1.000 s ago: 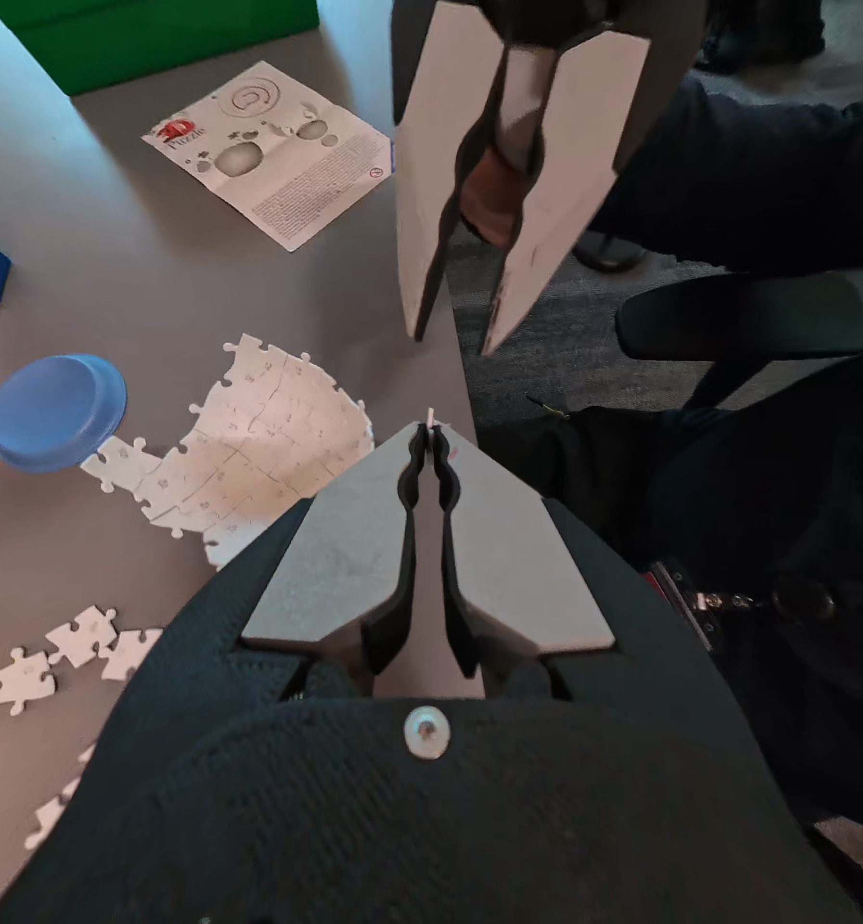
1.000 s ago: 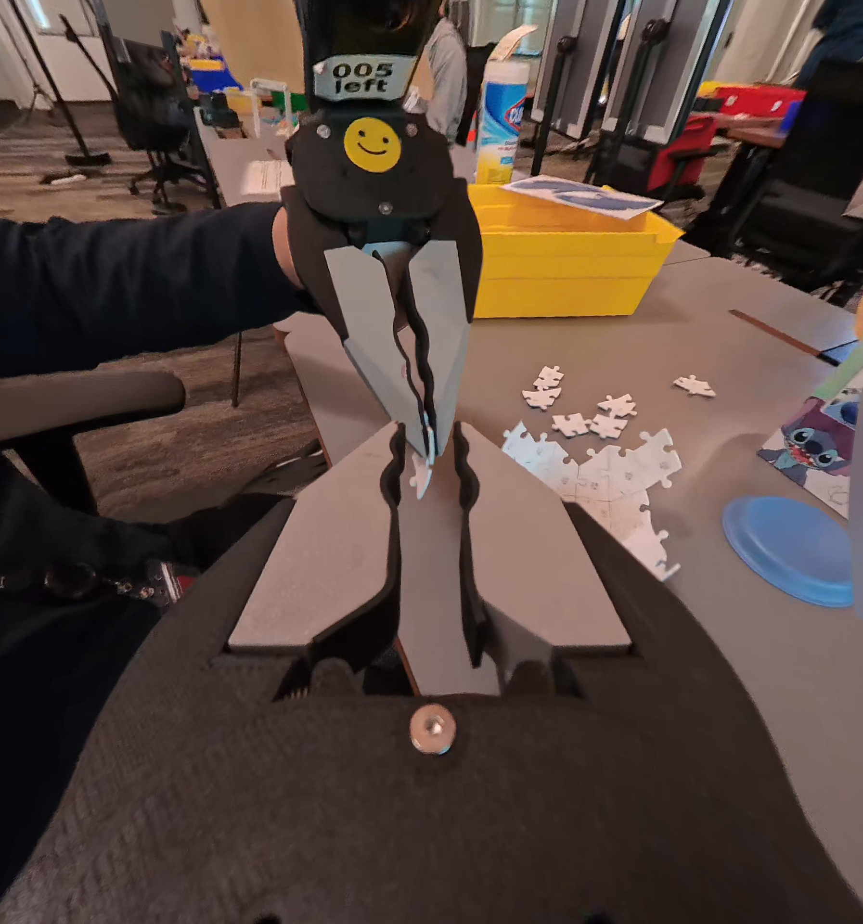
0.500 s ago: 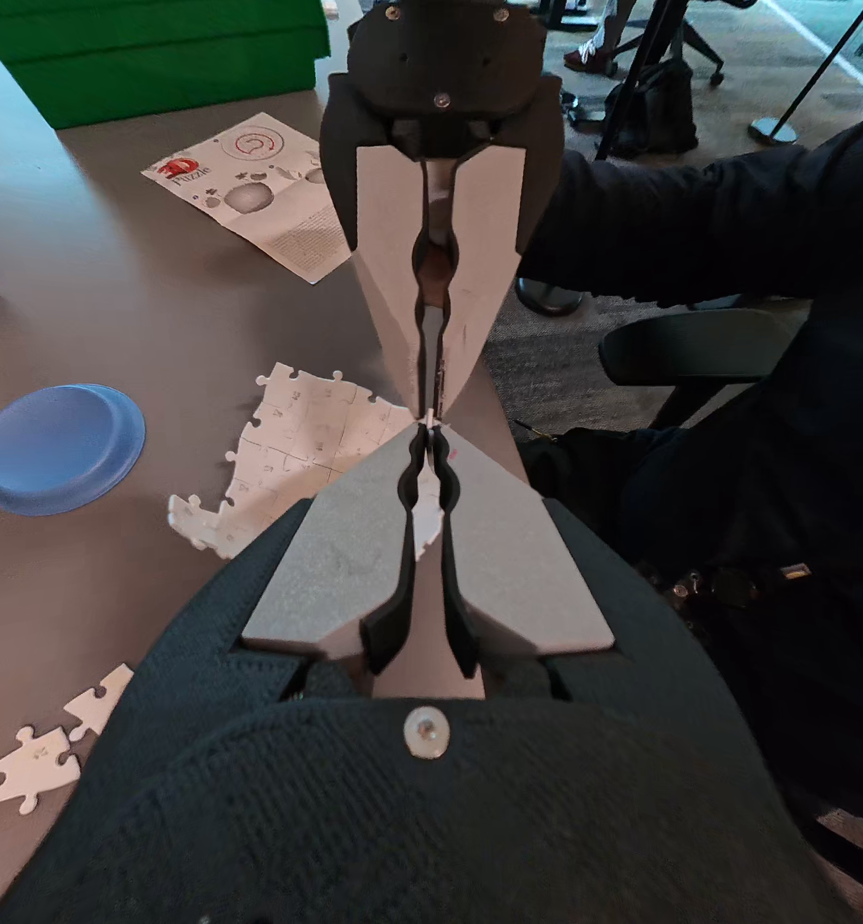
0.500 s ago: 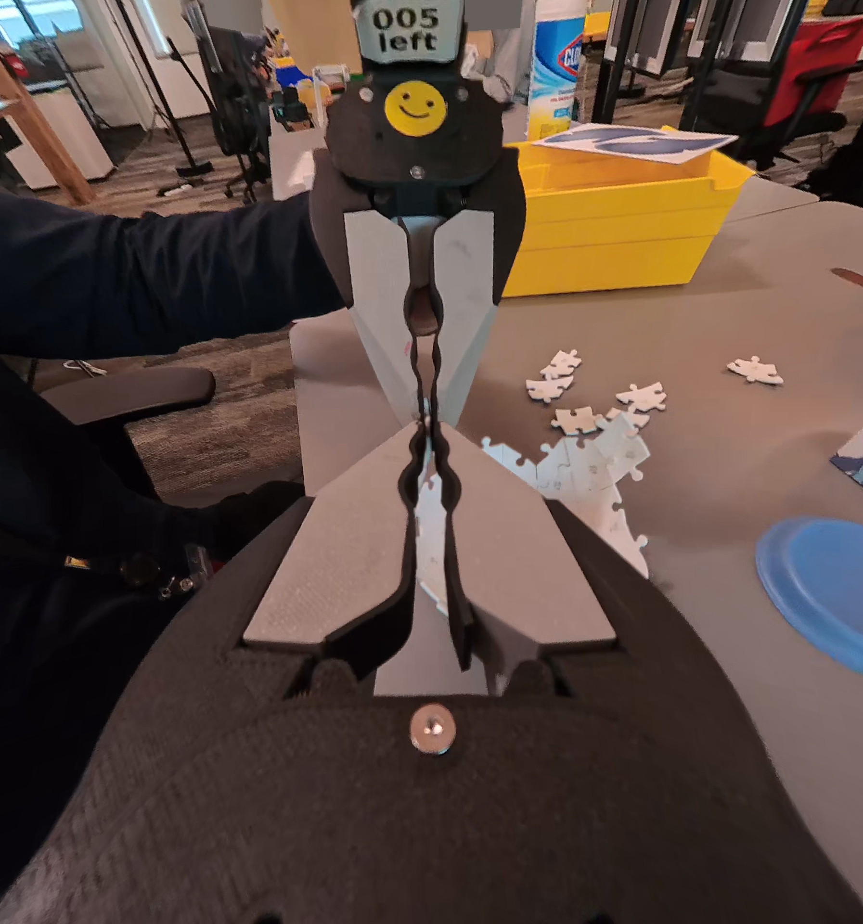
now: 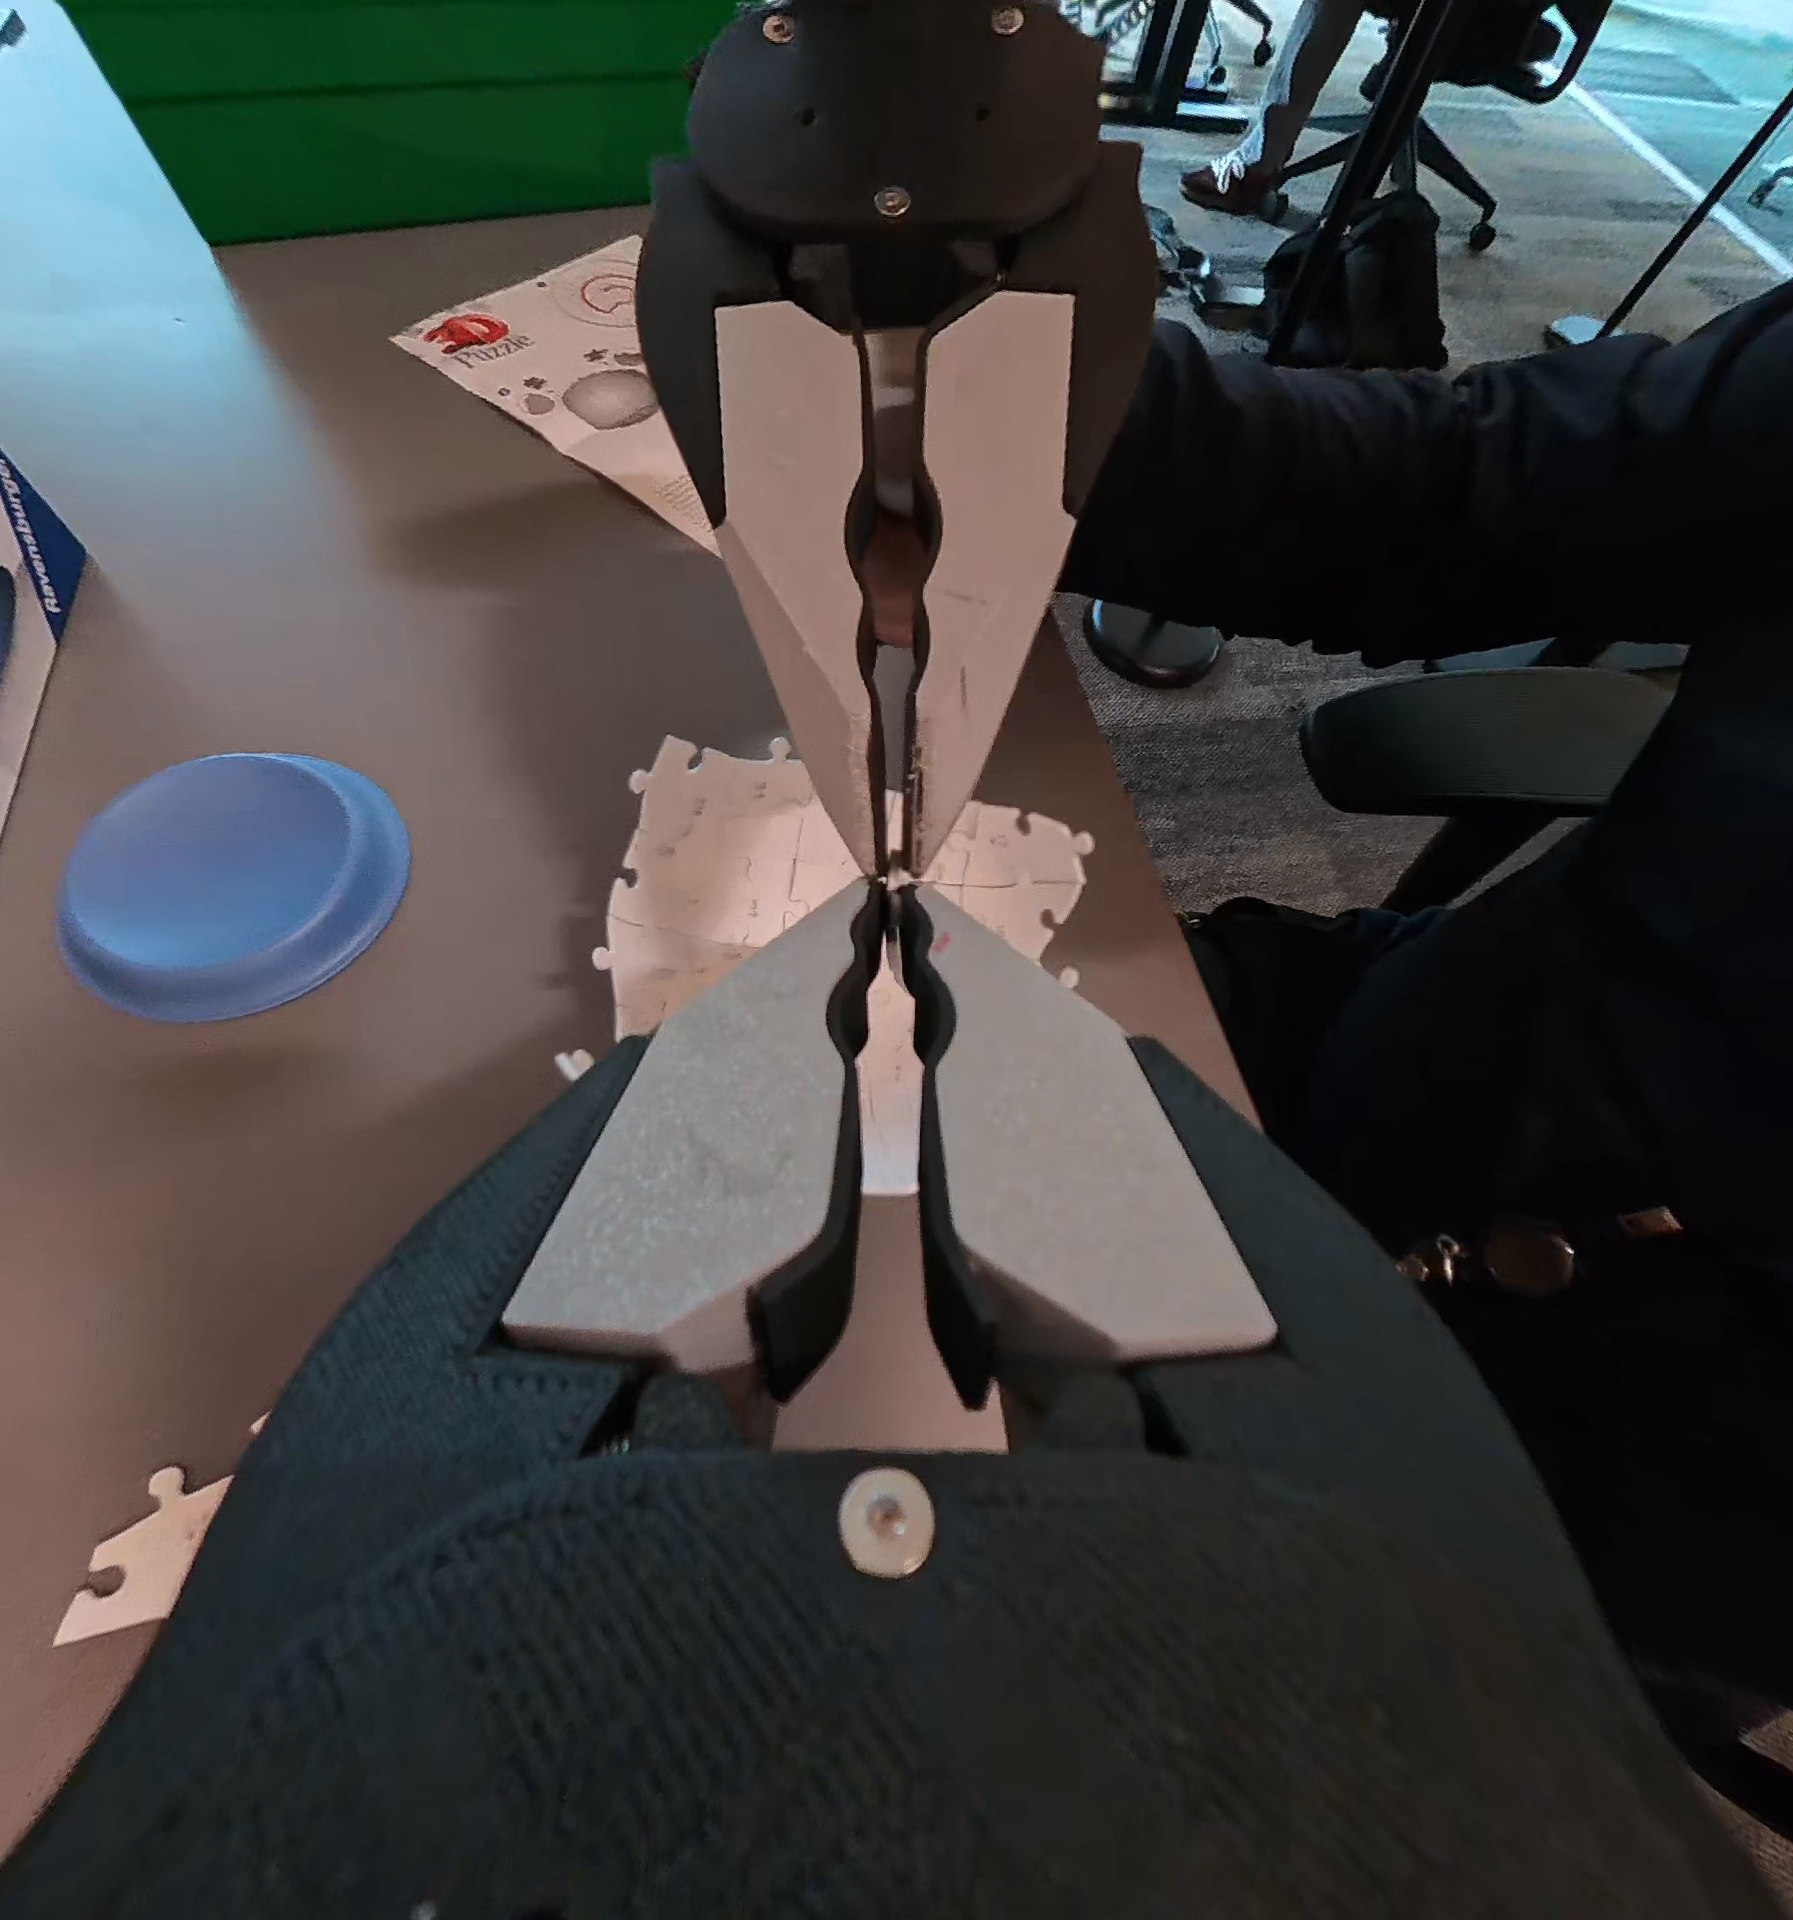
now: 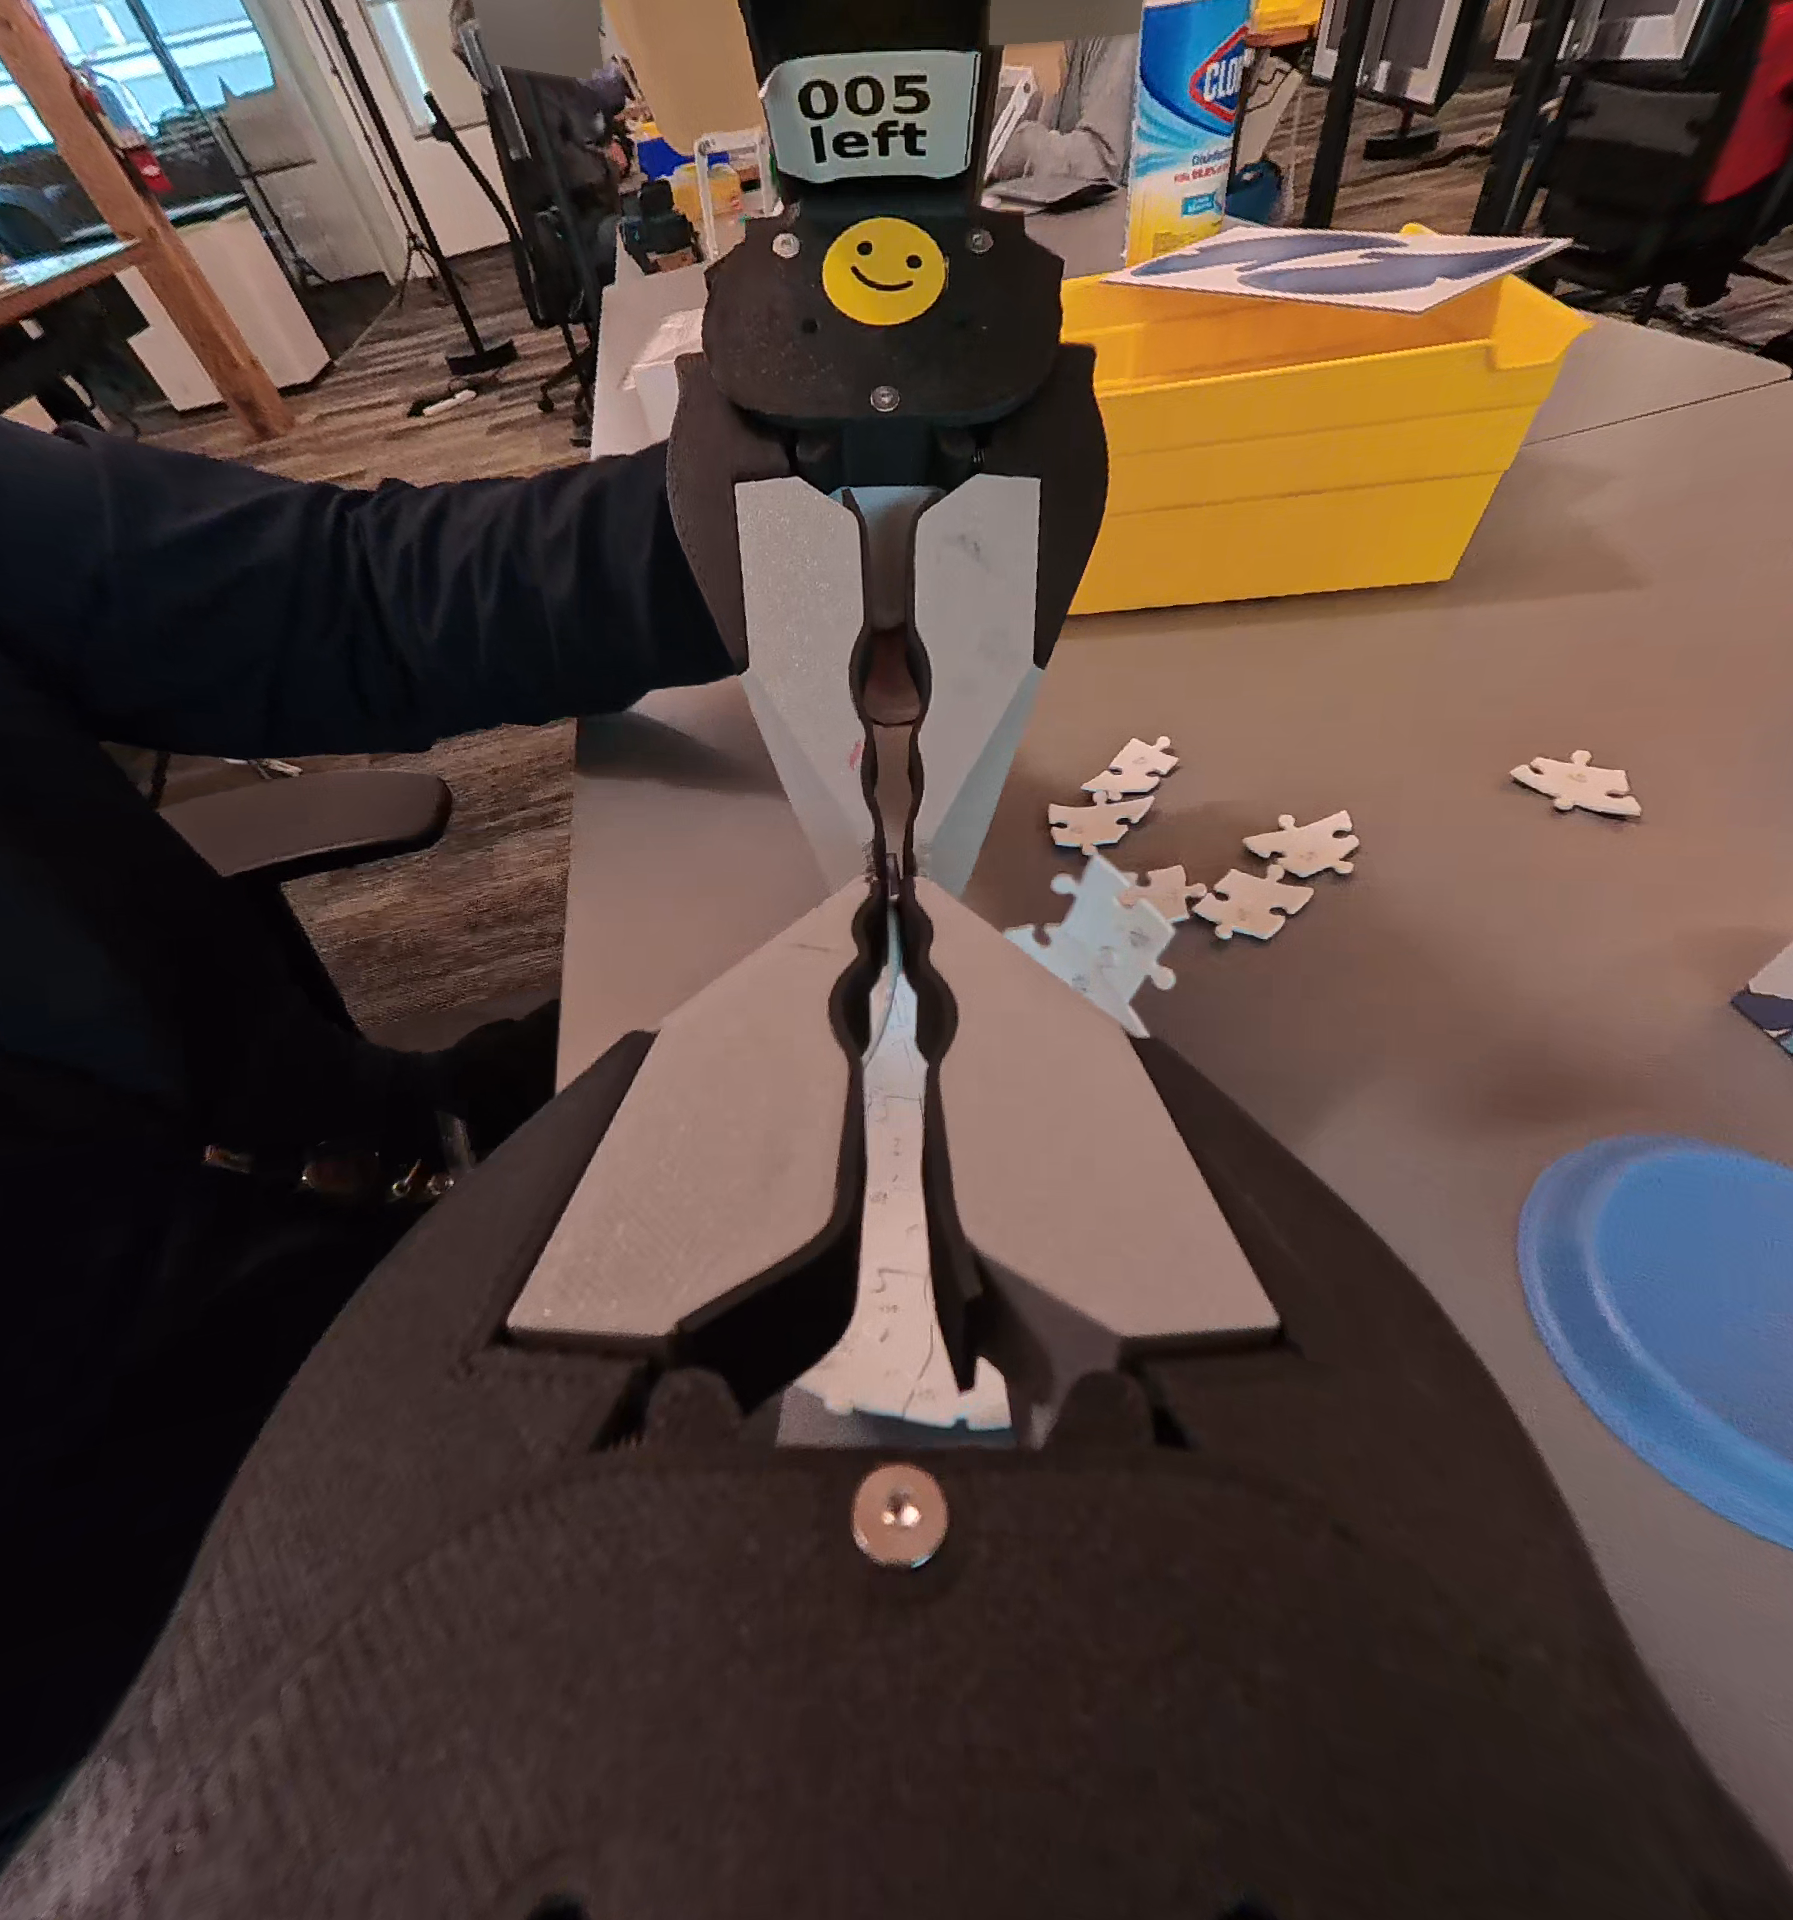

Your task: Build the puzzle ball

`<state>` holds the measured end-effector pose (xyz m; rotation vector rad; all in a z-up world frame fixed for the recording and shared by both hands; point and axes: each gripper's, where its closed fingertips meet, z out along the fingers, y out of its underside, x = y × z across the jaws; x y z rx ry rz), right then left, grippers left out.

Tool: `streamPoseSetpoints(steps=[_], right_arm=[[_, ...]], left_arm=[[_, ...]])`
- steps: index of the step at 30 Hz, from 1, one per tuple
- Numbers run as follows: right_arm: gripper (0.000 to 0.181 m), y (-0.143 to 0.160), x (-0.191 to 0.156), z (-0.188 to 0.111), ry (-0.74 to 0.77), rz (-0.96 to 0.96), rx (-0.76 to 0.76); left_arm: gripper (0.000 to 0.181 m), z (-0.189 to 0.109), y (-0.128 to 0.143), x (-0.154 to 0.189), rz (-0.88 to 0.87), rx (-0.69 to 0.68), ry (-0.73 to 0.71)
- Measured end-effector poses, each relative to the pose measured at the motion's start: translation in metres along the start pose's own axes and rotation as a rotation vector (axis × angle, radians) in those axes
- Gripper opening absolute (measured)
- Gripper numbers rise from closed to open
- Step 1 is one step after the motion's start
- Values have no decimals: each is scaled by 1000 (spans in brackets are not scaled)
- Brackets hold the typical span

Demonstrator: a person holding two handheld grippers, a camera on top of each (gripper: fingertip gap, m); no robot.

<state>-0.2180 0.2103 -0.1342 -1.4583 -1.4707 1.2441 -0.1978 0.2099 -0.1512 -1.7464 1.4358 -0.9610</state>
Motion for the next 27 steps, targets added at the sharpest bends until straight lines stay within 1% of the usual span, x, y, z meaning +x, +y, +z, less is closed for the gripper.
streamPoseSetpoints(steps=[6,7,8,9,11,12,14,16,17,18,21,23,24,27], right_arm=[[0,-1,13,5,-24,-6,-5],[0,-3,15,6,-31,-1,2],[0,-5,17,6,-45,6,13],[0,-7,20,5,-49,12,26],[0,-9,30,2,-31,8,37],[0,-11,34,-1,-26,7,47],[0,-14,40,-7,-27,17,76],[0,-17,45,-13,-19,23,103],[0,-18,47,-14,-15,26,112],[0,-18,48,-15,-10,27,116],[0,-17,52,-16,5,29,111],[0,-15,52,-15,13,30,107],[0,-15,51,-15,12,29,107],[0,-11,48,-14,-2,23,92]], left_arm=[[1,-5,3,-13,-36,35,-27],[7,-8,3,-16,-72,40,-41],[19,-13,5,-22,-118,36,-79],[27,-21,11,-31,-181,20,-153],[33,-41,31,-46,-338,-1,-333],[36,-46,35,-42,-400,35,-355],[40,-45,39,-22,-481,132,-314],[45,-43,57,-19,-528,132,-376],[46,-43,62,-22,-541,139,-408],[46,-40,63,-23,-552,149,-412],[47,-23,53,-21,-593,164,-315],[46,-12,54,-24,-593,120,-308],[42,-8,57,-28,-588,96,-329],[19,-5,60,-38,-570,82,-361]])
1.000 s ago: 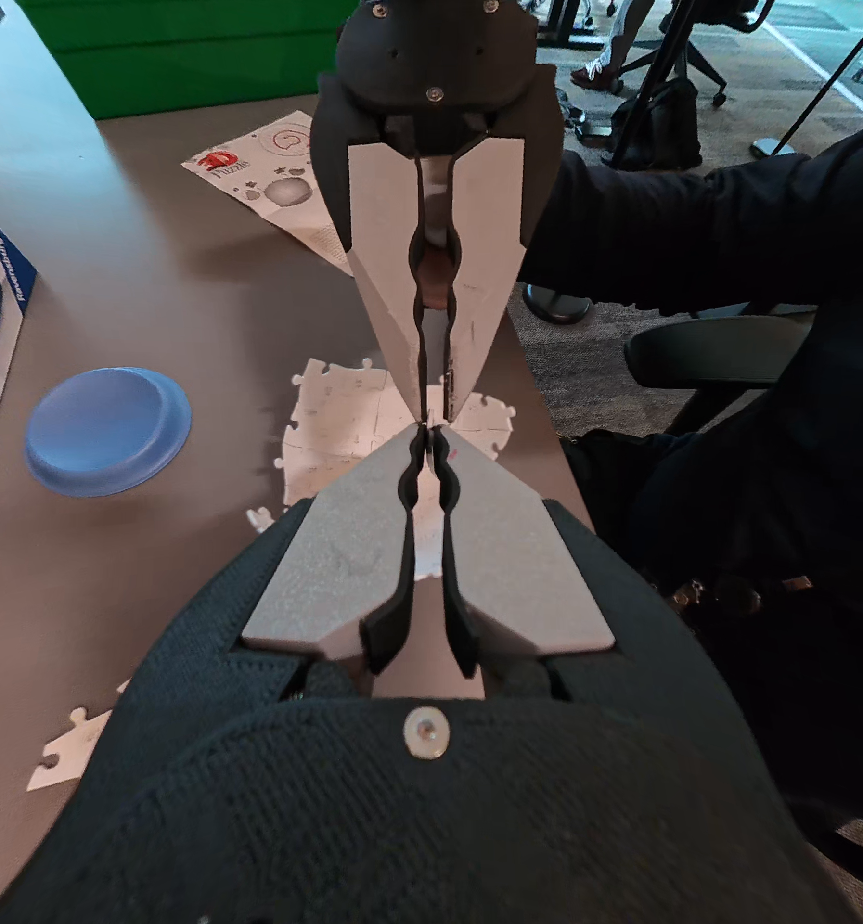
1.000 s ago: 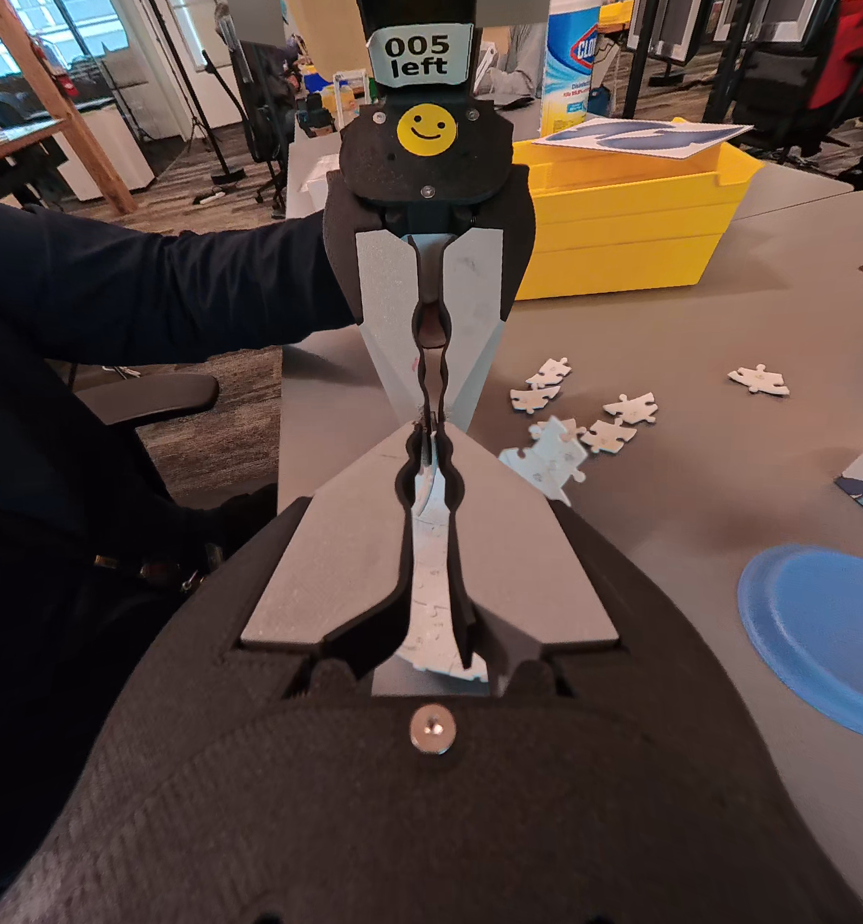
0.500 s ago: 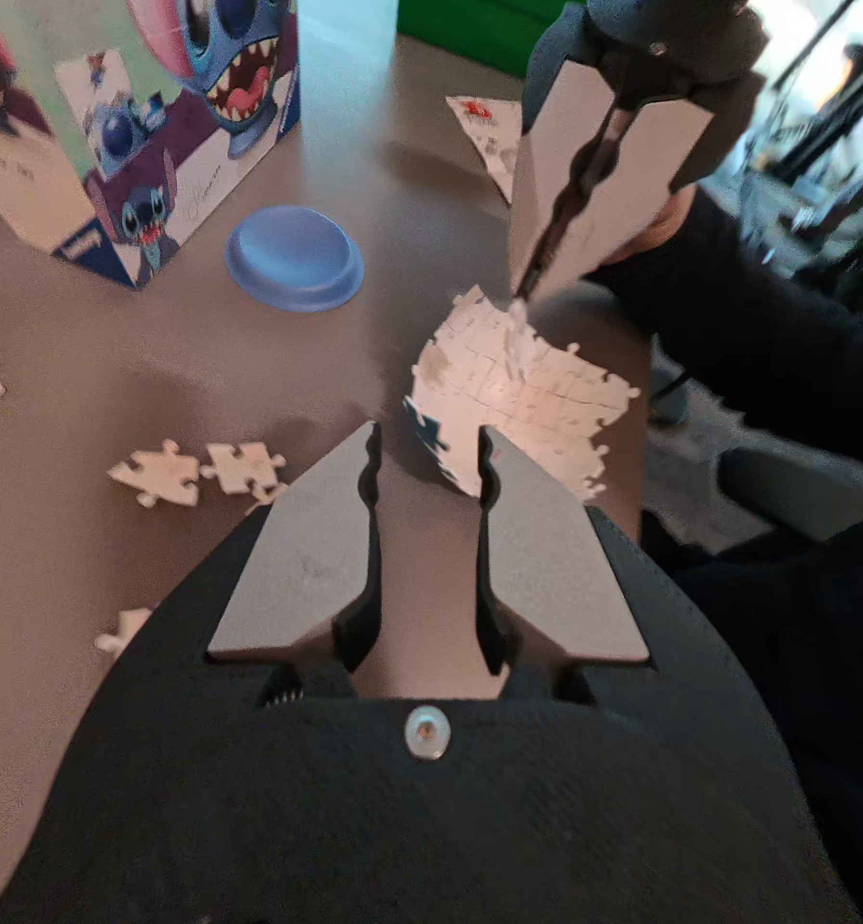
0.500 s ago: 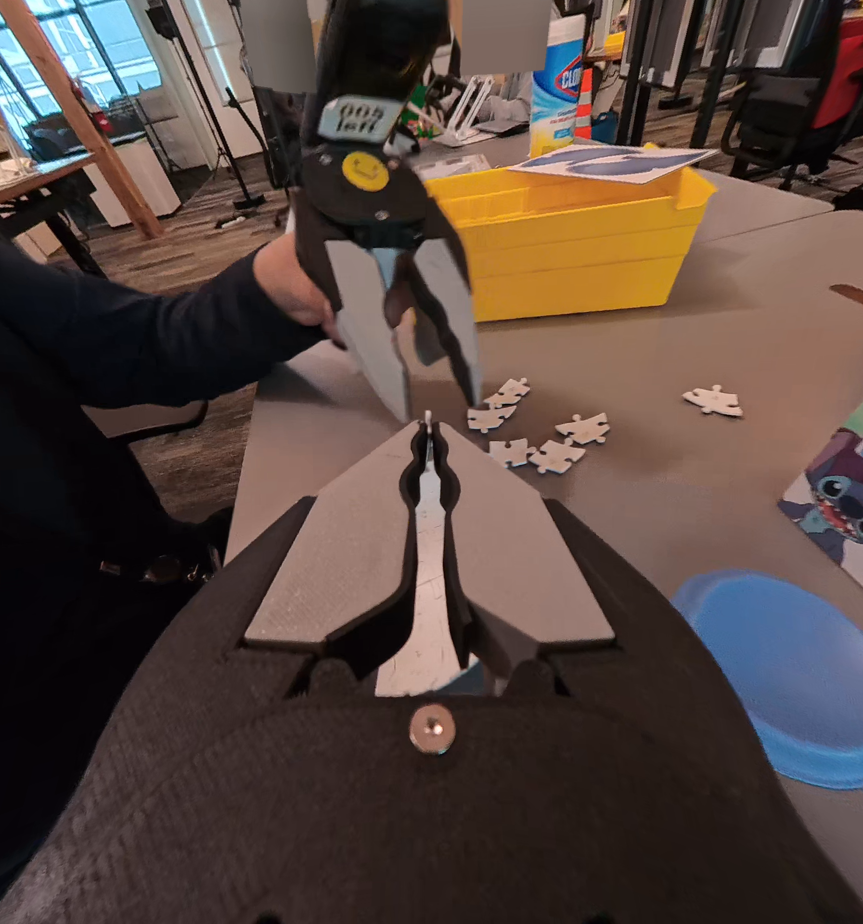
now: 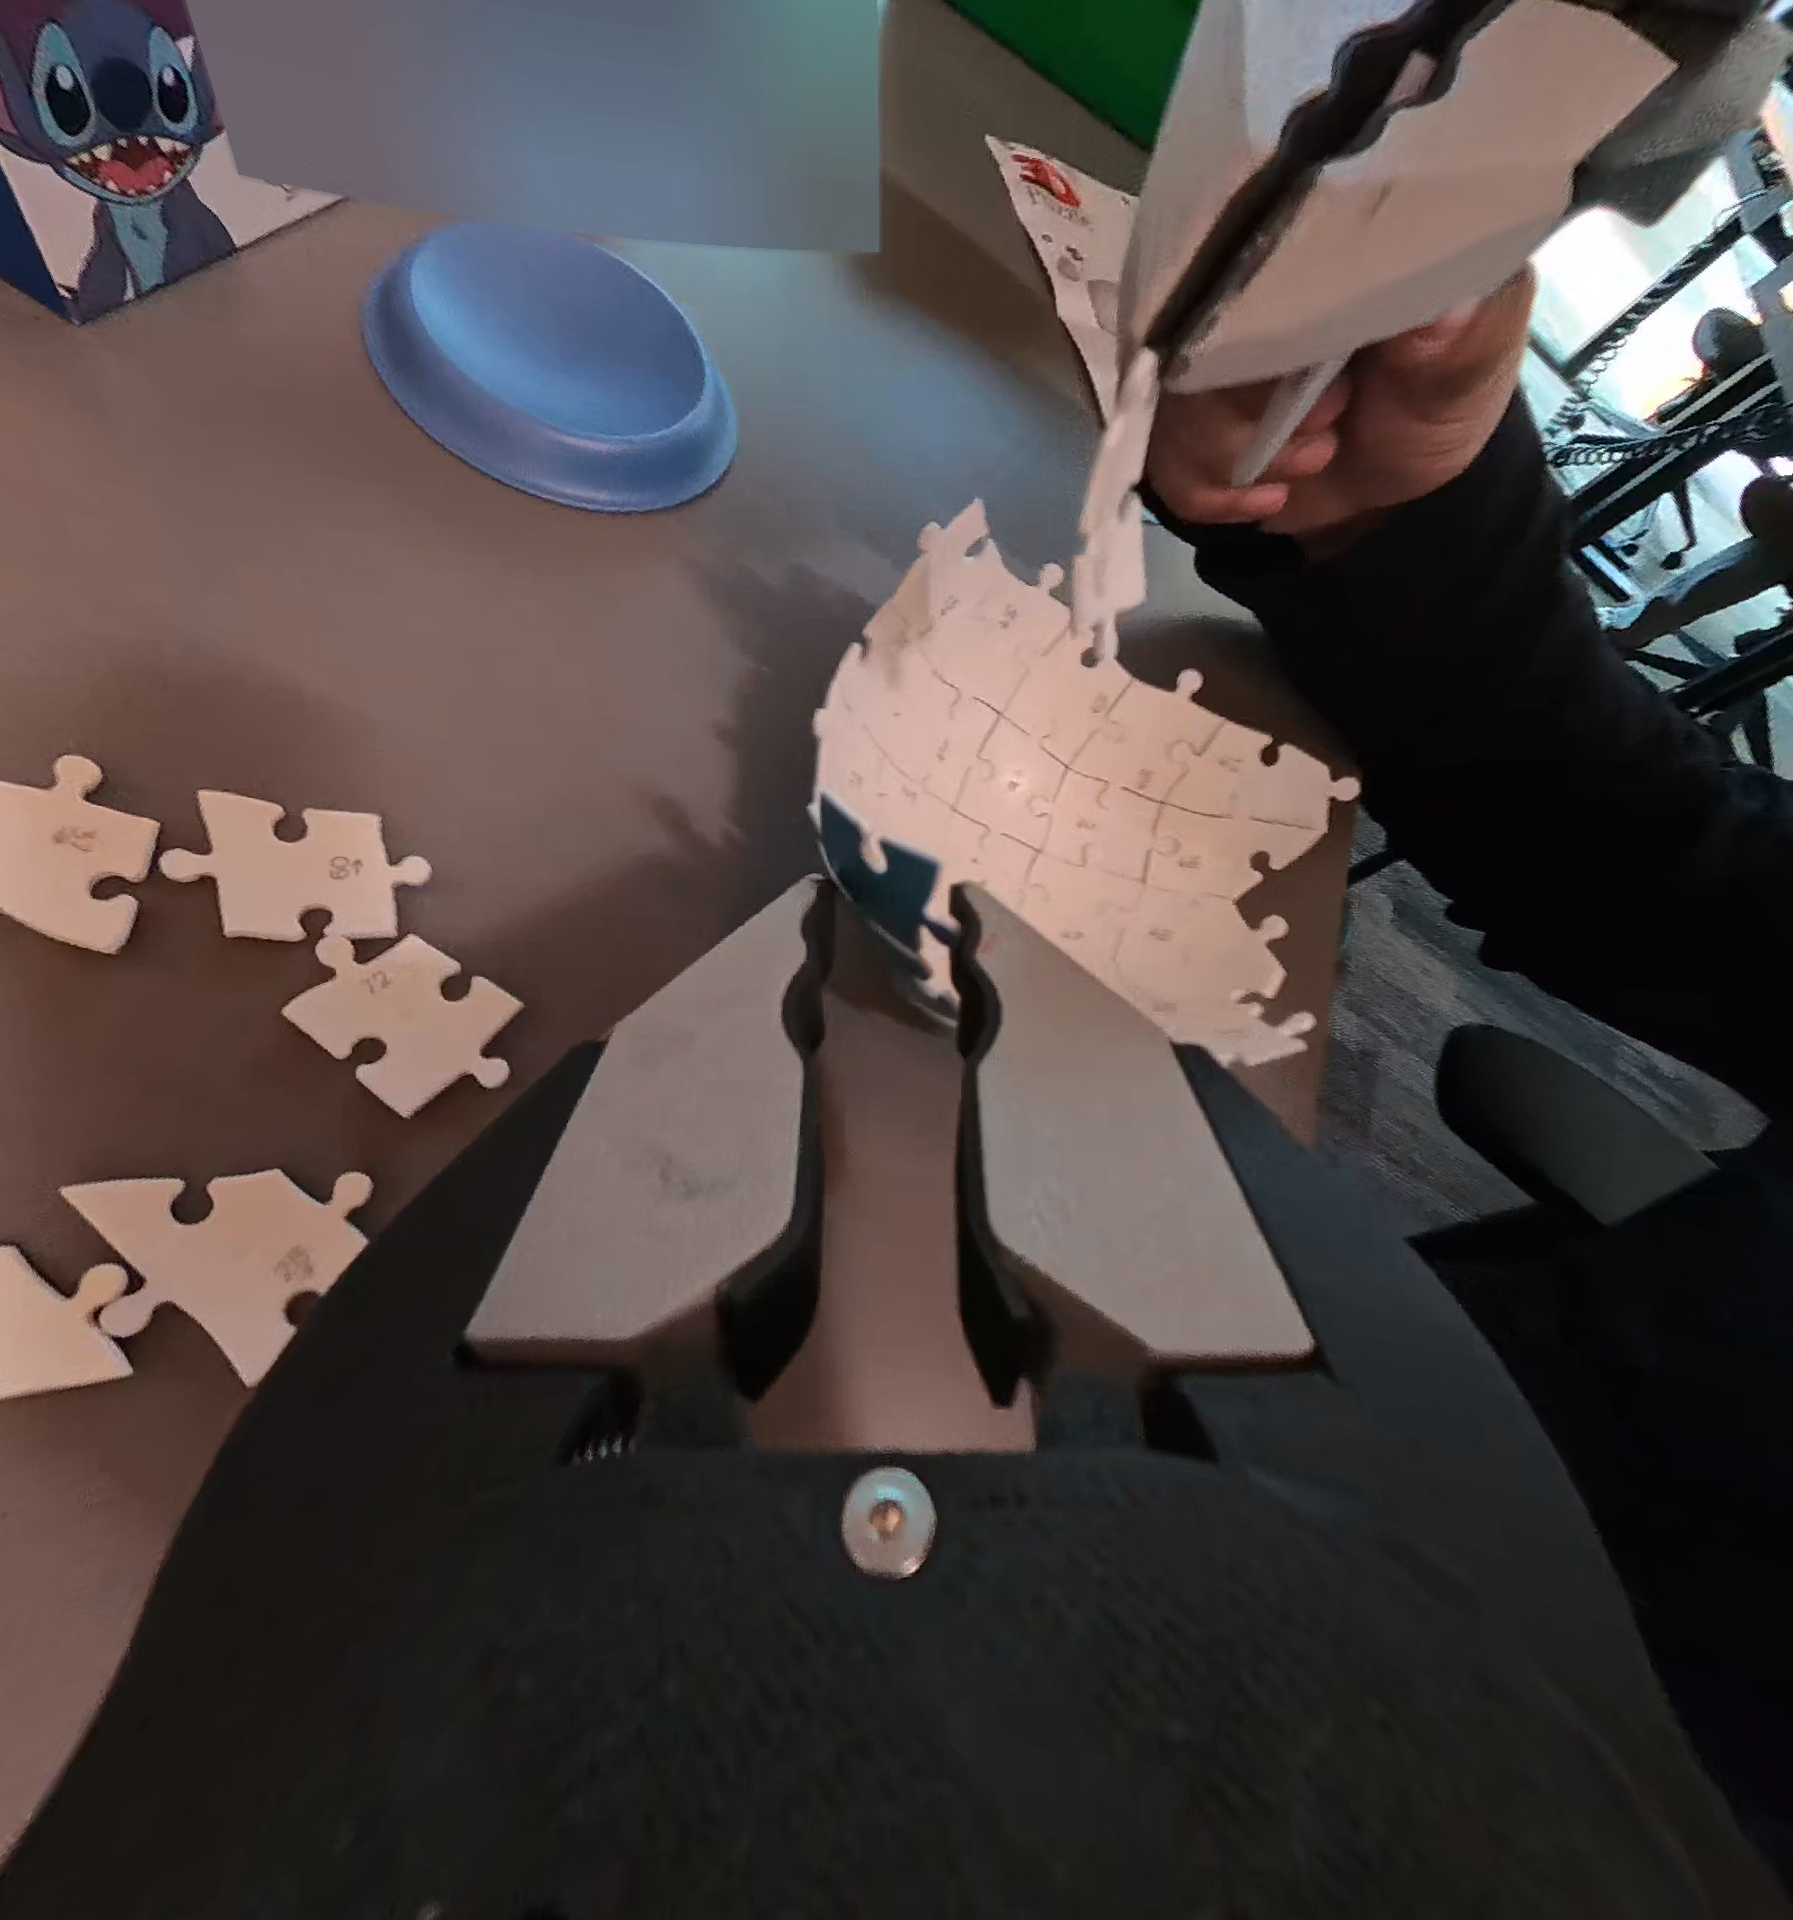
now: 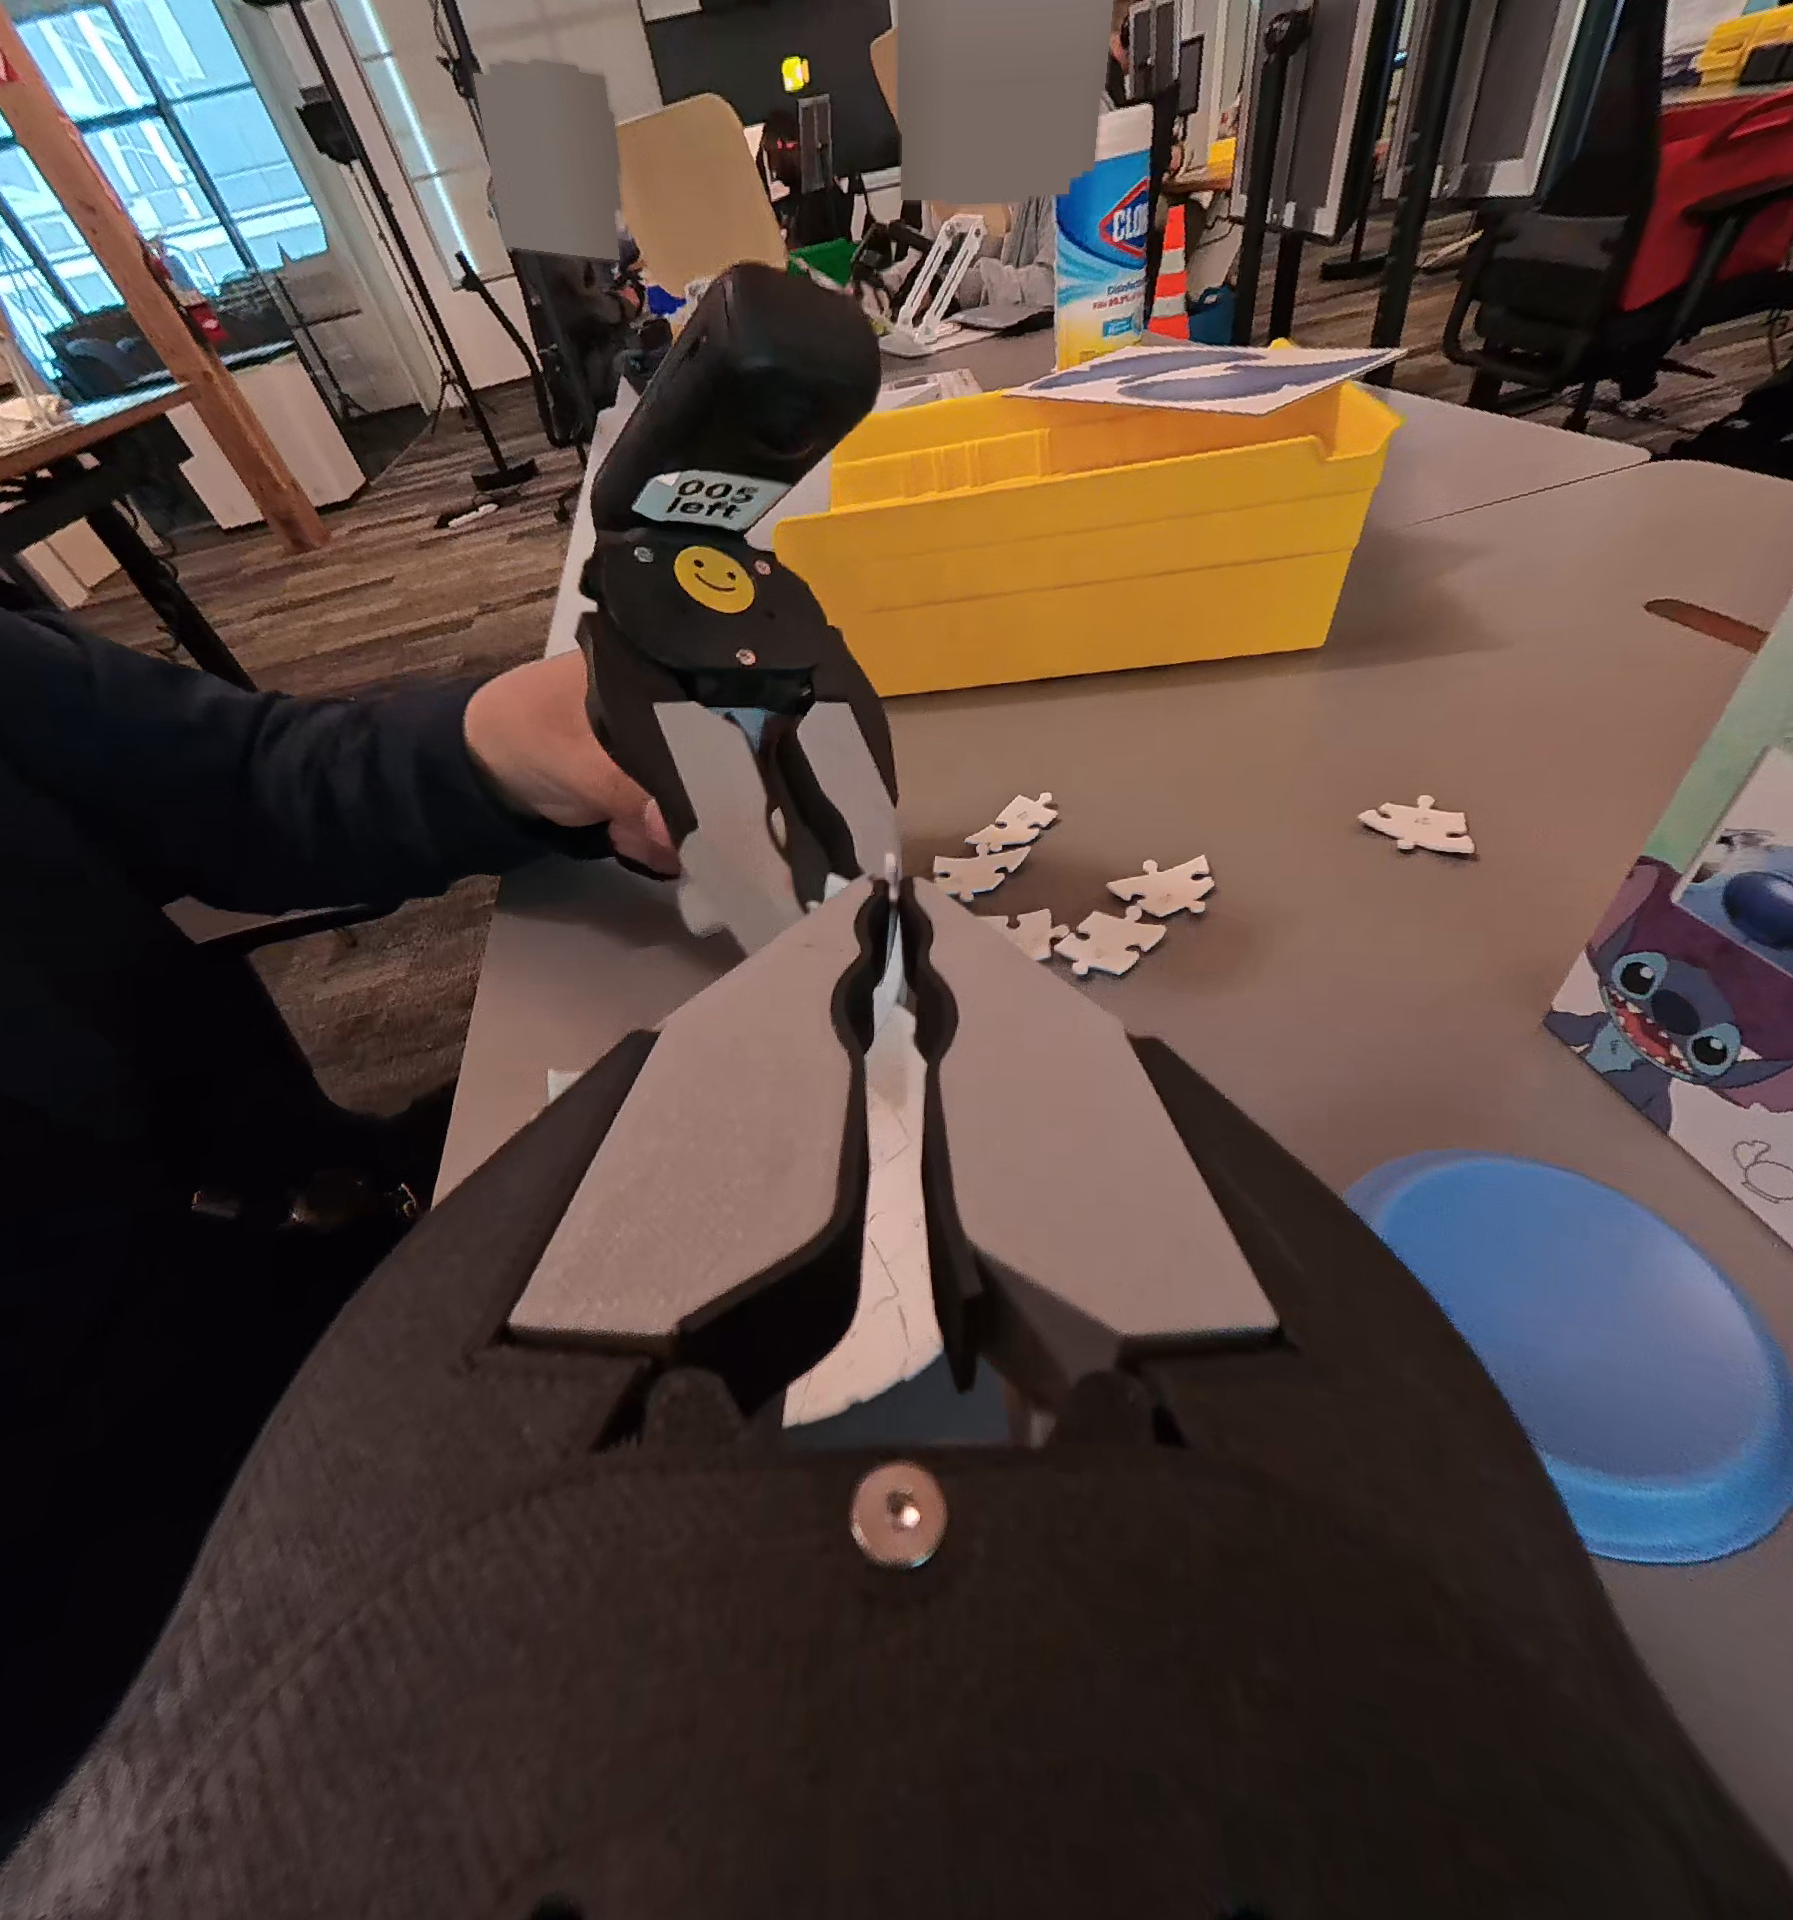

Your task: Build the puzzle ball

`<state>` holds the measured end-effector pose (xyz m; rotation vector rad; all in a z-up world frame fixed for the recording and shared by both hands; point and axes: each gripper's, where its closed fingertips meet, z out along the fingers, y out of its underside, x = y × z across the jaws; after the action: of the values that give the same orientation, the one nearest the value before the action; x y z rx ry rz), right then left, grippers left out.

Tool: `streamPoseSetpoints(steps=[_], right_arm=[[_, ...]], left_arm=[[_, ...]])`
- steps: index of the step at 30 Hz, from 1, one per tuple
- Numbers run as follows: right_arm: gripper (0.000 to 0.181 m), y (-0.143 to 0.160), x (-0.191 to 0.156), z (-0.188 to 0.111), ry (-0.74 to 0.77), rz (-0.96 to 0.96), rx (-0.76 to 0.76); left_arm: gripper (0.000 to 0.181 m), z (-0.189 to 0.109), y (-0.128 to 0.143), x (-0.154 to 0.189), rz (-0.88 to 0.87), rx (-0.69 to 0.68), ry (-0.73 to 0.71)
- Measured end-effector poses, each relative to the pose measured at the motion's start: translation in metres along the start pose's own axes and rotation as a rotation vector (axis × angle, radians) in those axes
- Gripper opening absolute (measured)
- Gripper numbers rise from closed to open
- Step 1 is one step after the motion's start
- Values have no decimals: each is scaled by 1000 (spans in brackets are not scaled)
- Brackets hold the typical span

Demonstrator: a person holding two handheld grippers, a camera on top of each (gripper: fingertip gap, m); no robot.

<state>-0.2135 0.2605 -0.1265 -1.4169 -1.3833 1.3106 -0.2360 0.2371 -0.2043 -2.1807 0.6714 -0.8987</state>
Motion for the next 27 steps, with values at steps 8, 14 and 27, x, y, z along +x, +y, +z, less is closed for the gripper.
streamPoseSetpoints(steps=[8,14,27], right_arm=[[0,17,-7,11,-119,-28,-62],[0,19,7,8,-157,-5,-69],[0,41,6,24,-67,-255,-142]], left_arm=[[1,10,1,-7,94,-37,-29],[0,14,-6,-5,132,-52,7],[0,20,-5,-6,118,-57,48]])
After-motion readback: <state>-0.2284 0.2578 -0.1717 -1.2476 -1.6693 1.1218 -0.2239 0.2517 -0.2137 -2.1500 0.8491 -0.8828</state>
